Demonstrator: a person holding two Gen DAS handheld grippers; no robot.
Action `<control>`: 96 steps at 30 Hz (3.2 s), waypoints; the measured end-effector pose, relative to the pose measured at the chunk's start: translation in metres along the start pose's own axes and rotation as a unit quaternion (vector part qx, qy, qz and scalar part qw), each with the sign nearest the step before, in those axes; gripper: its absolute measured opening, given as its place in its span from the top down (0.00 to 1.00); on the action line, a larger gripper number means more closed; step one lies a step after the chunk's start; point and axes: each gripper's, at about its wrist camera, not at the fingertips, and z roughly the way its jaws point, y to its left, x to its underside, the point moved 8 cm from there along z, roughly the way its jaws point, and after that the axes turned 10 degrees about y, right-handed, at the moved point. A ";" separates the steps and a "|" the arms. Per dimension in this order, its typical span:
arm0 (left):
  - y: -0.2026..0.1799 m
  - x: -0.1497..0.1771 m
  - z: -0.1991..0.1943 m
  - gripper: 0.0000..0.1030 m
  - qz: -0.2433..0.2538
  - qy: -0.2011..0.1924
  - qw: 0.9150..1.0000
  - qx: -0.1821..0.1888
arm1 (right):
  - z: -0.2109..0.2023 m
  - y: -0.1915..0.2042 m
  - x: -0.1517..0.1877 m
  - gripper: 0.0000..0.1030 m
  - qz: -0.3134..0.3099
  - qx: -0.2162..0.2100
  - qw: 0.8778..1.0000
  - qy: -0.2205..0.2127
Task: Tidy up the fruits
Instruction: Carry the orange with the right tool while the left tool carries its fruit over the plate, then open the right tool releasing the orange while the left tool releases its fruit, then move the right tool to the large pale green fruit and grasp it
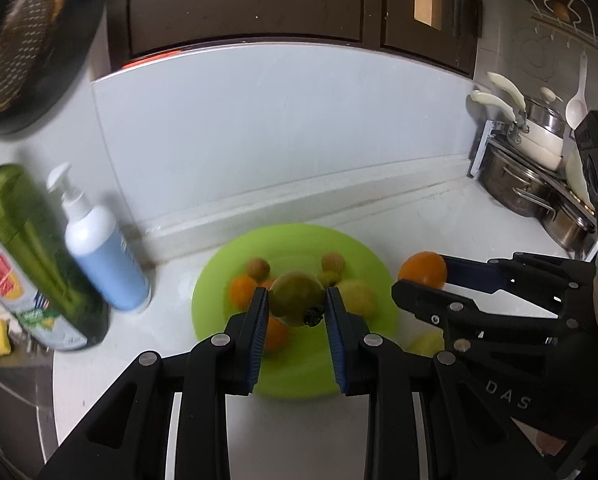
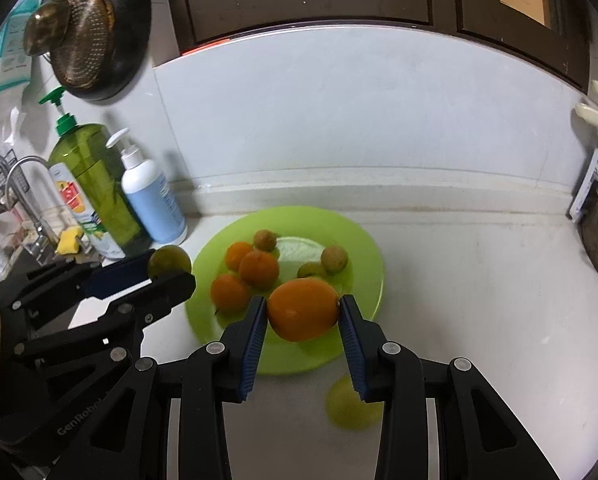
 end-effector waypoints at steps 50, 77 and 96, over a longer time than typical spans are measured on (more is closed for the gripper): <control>0.021 -0.036 0.052 0.52 0.007 0.041 0.999 -0.021 | 0.053 -0.033 -0.041 0.56 -0.002 0.010 0.999 0.046; 0.007 0.056 -0.038 0.15 -0.051 0.004 0.995 -0.089 | -0.019 -0.031 0.048 0.34 -0.013 0.024 0.999 0.029; -0.005 0.093 0.005 0.15 -0.047 0.061 0.994 -0.084 | 0.025 -0.038 0.085 0.34 -0.011 0.025 0.995 0.096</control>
